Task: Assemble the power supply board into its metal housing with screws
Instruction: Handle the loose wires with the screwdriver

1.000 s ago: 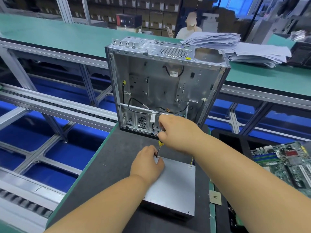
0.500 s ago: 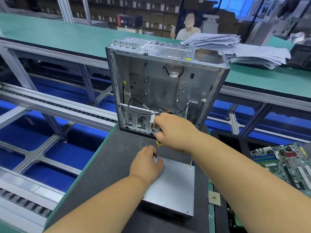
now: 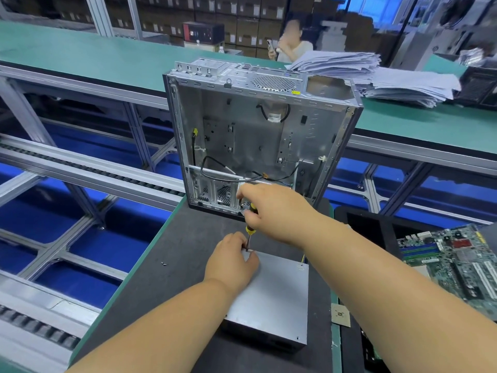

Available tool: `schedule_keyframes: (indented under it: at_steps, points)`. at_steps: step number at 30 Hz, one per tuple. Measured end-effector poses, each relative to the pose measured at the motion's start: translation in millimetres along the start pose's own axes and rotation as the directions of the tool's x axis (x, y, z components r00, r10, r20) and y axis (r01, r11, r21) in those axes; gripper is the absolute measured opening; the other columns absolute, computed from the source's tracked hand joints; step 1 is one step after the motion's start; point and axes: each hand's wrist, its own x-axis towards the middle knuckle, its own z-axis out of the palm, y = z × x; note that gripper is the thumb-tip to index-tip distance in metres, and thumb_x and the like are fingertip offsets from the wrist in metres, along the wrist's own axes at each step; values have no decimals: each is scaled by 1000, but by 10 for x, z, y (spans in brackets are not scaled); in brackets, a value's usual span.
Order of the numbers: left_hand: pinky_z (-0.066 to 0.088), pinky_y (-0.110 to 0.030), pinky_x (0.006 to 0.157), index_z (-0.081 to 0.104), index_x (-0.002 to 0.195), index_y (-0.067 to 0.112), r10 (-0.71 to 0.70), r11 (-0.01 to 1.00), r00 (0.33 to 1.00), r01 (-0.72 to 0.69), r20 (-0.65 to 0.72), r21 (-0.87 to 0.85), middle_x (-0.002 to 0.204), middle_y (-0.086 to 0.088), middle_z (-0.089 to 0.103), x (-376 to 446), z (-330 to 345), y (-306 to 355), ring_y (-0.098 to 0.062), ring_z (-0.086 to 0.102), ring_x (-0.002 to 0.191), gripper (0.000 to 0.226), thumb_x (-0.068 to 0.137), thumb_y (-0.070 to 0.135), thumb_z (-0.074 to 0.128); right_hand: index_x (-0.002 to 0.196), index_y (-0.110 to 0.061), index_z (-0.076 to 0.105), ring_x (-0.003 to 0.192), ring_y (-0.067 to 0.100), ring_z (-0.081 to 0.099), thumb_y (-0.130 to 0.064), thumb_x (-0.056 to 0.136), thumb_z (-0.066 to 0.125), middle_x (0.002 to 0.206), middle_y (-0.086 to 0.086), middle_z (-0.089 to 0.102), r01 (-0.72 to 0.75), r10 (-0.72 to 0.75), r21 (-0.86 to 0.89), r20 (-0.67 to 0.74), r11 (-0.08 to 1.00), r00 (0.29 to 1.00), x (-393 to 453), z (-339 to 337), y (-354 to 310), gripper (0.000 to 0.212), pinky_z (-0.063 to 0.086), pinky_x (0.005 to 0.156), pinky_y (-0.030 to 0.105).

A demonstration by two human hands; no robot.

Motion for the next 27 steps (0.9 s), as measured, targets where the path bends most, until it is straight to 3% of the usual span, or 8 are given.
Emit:
schedule_keyframes:
  at_steps: [3, 6, 8, 12, 15, 21, 24, 27]
  points:
    - [49, -37, 67, 45, 80, 27, -6, 1000, 1000, 7, 4, -11, 90, 9, 50, 6, 2, 3, -15, 51, 85, 14, 83, 31, 58, 112, -24, 55, 85, 25, 57, -44, 101, 40, 87, -2, 64, -53, 53, -122, -4, 991, 999, -8, 57, -7, 27, 37, 57, 31]
    - [46, -34, 65, 44, 79, 28, -11, 1000, 1000, 11, 1, 10, 90, 10, 50, 15, 5, -1, -14, 51, 83, 17, 84, 32, 59, 97, -22, 49, 80, 25, 55, -40, 99, 36, 79, -5, 54, -91, 93, -100, 17, 991, 996, -12, 73, -10, 22, 27, 52, 31]
    - [48, -35, 67, 48, 83, 24, -12, 1000, 1000, 13, -4, 20, 91, 9, 51, 20, 5, -4, -15, 51, 85, 15, 85, 32, 59, 96, -20, 43, 76, 24, 50, -32, 92, 42, 82, -4, 51, -86, 87, -10, 45, 996, 995, -2, 50, -26, 13, 26, 51, 31]
    - [49, -37, 68, 49, 85, 22, -4, 1000, 1000, 5, -6, 15, 92, 9, 51, 13, 3, -1, -15, 52, 85, 13, 86, 31, 59, 107, -20, 44, 82, 26, 52, -18, 88, 48, 99, 0, 54, -56, 45, 118, 99, 991, 994, 23, 1, -39, 19, 38, 60, 36]
    - [49, -36, 68, 50, 86, 23, -1, 1000, 1000, 1, 0, 10, 93, 9, 51, 10, -5, 3, -15, 52, 87, 12, 86, 31, 59, 109, -22, 45, 84, 26, 52, -25, 95, 53, 99, -4, 54, -12, 9, 58, 55, 998, 998, 20, 47, -13, 16, 42, 63, 37]
    - [47, -34, 67, 48, 84, 23, 1, 1000, 1000, -1, -2, 5, 92, 10, 51, 8, -6, -3, -15, 51, 86, 13, 85, 31, 59, 101, -22, 45, 74, 23, 46, -42, 100, 44, 76, -6, 44, -92, 86, -152, -44, 984, 995, 34, 137, -13, 20, 25, 50, 30]
    - [48, -36, 69, 49, 85, 20, 2, 1000, 1000, -2, 0, 4, 92, 8, 51, 3, -9, 3, -16, 51, 85, 14, 86, 29, 60, 97, -23, 30, 76, 27, 45, -30, 96, 45, 87, -1, 44, -100, 99, -46, -33, 994, 995, 32, 133, -20, 17, 21, 50, 30]
    - [46, -34, 66, 50, 85, 20, 5, 1000, 1000, -5, -4, 9, 92, 8, 51, 5, -13, 6, -15, 51, 84, 12, 85, 29, 59, 108, -21, 41, 83, 25, 47, -15, 92, 48, 105, 0, 44, -60, 54, 135, 43, 989, 998, 35, 102, 5, 19, 31, 57, 33]
